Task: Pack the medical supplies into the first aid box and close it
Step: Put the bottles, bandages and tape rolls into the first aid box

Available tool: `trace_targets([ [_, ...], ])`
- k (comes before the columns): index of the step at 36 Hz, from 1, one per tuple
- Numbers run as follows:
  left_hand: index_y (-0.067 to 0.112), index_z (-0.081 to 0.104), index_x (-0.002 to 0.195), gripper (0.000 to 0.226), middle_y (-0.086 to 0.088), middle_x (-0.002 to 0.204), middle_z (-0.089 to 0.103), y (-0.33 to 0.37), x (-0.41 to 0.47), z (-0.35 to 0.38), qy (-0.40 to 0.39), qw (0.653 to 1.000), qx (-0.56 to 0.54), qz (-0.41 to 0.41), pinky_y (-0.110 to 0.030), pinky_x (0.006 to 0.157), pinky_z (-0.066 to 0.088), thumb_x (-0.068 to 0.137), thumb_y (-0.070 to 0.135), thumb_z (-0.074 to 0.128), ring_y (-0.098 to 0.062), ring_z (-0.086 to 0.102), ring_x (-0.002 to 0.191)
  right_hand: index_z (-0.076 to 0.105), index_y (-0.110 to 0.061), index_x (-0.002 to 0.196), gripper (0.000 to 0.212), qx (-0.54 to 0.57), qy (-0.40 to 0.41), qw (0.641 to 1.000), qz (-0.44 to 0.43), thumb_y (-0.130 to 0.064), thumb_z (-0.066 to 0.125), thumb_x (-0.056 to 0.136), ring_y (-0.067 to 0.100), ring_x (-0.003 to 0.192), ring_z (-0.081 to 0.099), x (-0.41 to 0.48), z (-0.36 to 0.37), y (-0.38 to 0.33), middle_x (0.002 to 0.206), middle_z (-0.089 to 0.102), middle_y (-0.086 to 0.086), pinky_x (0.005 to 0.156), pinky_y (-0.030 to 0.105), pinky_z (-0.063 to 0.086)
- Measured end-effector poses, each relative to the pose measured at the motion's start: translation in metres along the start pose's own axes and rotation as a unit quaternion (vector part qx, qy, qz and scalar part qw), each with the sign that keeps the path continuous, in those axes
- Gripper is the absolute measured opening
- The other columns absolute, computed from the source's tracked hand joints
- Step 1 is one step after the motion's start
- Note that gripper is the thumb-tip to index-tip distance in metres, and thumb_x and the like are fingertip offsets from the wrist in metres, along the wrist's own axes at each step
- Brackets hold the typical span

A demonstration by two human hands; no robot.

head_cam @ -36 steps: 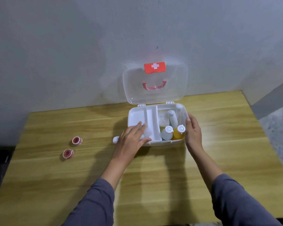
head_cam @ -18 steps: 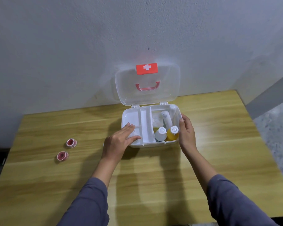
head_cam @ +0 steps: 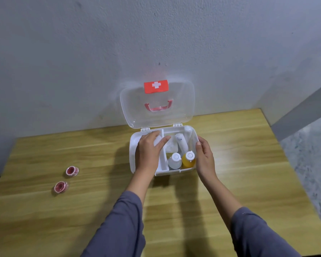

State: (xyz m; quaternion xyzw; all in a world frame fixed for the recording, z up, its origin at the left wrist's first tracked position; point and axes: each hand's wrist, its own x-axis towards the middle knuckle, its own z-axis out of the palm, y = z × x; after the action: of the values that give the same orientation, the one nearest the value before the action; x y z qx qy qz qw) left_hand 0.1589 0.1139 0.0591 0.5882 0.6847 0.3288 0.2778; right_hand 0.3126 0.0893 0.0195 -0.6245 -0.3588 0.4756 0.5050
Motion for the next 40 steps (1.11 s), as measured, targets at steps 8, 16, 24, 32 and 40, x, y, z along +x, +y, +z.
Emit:
trace_targets([
  [8,0.01,0.056,0.126,0.039,-0.004,0.13,0.057,-0.006,-0.003,-0.007,0.002,0.998,0.055,0.03,-0.016,0.097,0.027,0.089,0.021,0.061,-0.021,0.045,0.126,0.052,-0.022,0.116,0.025,-0.002,-0.005,1.0,0.002,-0.021,0.035,0.099,0.009,0.099,0.056,0.003,0.001,-0.001,0.11,0.06,-0.005,0.076,0.008,0.044],
  [16,0.012,0.053,0.131,0.04,-0.001,0.14,0.05,-0.029,-0.018,-0.017,-0.102,0.99,0.092,0.038,-0.021,0.105,0.03,0.092,0.017,0.054,-0.018,0.044,0.131,0.053,-0.021,0.116,0.025,0.004,-0.002,1.0,0.005,-0.021,0.035,0.099,0.012,0.1,0.055,0.004,0.003,-0.003,0.11,0.059,-0.004,0.073,0.006,0.044],
  [24,0.0,0.056,0.123,0.038,-0.013,0.128,0.056,-0.003,0.0,0.006,0.008,0.996,-0.026,-0.09,-0.021,0.097,0.034,0.088,0.013,0.06,-0.028,0.05,0.12,0.053,-0.021,0.116,0.025,0.007,0.001,1.0,0.008,-0.021,0.035,0.099,0.009,0.095,0.055,0.005,0.004,-0.002,0.106,0.059,-0.006,0.066,-0.002,0.041],
  [32,0.013,0.031,0.145,0.054,-0.002,0.152,0.032,-0.003,-0.017,0.007,-0.027,0.999,0.021,-0.039,-0.023,0.11,0.021,0.095,0.022,0.05,-0.015,0.026,0.141,0.053,-0.024,0.113,0.022,0.01,0.001,1.0,0.008,-0.023,0.036,0.099,0.009,0.095,0.056,0.005,0.004,-0.001,0.105,0.06,-0.007,0.068,0.0,0.042],
  [40,0.017,0.026,0.148,0.051,0.002,0.156,0.025,-0.029,-0.035,0.002,-0.089,0.977,0.181,0.072,-0.03,0.118,0.017,0.099,0.027,0.039,-0.015,0.017,0.146,0.052,-0.026,0.11,0.02,0.01,0.006,1.0,0.005,-0.022,0.036,0.099,0.007,0.093,0.055,0.006,0.006,-0.001,0.102,0.059,-0.009,0.067,0.0,0.042],
])
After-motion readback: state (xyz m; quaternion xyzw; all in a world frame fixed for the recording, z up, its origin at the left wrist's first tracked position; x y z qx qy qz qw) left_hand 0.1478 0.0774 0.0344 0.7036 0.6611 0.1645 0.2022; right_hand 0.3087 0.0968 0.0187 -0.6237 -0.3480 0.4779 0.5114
